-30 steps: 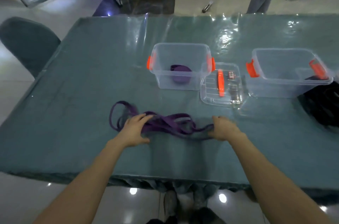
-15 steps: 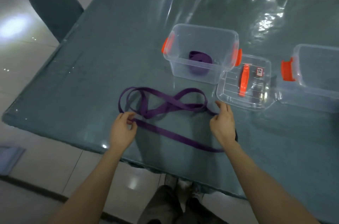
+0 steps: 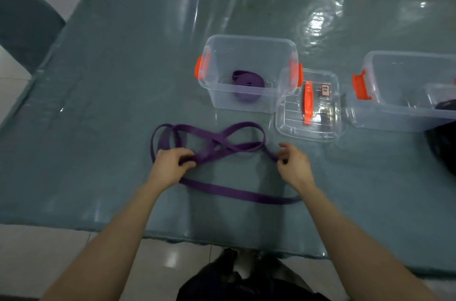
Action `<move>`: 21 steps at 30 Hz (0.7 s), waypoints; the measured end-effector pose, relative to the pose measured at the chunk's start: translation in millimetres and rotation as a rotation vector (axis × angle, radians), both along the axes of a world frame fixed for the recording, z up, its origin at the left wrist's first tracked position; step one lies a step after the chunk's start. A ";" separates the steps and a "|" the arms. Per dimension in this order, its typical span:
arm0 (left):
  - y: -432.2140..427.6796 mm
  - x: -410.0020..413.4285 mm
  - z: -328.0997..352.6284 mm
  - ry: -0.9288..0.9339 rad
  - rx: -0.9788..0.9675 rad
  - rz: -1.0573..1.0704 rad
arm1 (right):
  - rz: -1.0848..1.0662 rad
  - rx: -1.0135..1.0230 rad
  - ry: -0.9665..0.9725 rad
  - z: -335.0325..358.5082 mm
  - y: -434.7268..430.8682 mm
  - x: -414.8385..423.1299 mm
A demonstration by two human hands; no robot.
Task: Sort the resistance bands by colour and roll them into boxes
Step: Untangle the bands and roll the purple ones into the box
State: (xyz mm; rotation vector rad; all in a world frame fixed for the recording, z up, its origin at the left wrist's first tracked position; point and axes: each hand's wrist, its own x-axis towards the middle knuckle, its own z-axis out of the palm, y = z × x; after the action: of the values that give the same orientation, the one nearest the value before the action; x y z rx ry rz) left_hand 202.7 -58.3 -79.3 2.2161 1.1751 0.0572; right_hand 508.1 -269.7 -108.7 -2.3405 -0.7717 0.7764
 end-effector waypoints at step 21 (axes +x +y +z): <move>13.0 127.7 76.8 -0.213 -0.275 -0.403 | 0.199 0.299 0.214 156.8 57.7 6.4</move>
State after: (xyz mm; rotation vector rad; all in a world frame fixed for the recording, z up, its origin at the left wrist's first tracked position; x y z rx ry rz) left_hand 330.4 -45.3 -2.5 2.0974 0.5710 -0.0326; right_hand 514.5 -212.0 48.1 -1.9019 -0.9620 0.9096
